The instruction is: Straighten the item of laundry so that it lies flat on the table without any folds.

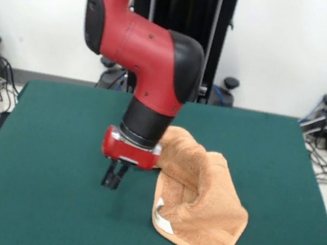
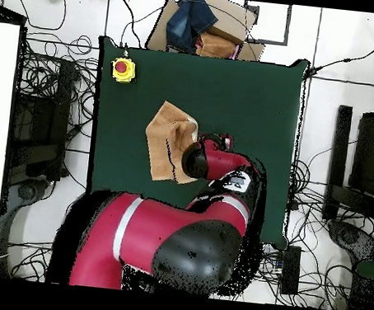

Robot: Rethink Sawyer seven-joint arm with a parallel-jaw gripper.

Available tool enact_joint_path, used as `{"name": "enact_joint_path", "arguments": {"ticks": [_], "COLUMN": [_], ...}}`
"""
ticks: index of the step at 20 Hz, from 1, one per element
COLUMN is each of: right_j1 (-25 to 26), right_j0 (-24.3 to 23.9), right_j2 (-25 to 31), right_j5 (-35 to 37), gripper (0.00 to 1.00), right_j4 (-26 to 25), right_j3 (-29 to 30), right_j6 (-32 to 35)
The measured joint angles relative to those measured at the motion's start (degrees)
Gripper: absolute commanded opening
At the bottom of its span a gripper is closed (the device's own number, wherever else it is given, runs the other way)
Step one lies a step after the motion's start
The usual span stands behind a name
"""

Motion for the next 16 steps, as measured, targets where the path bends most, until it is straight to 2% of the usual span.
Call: {"name": "enact_joint_path", "arguments": {"ticks": [7, 16], "right_j1": [0.50, 2.69], "right_j0": [6.63, 7.98], "right_j2": [-1.27, -1.39], "right_j5": [-0.05, -2.39], "gripper": [0.00, 0.00], "right_j4": [2.19, 3.27], "right_j3": [-0.73, -0.99], "right_j6": [0.00, 0.00]}}
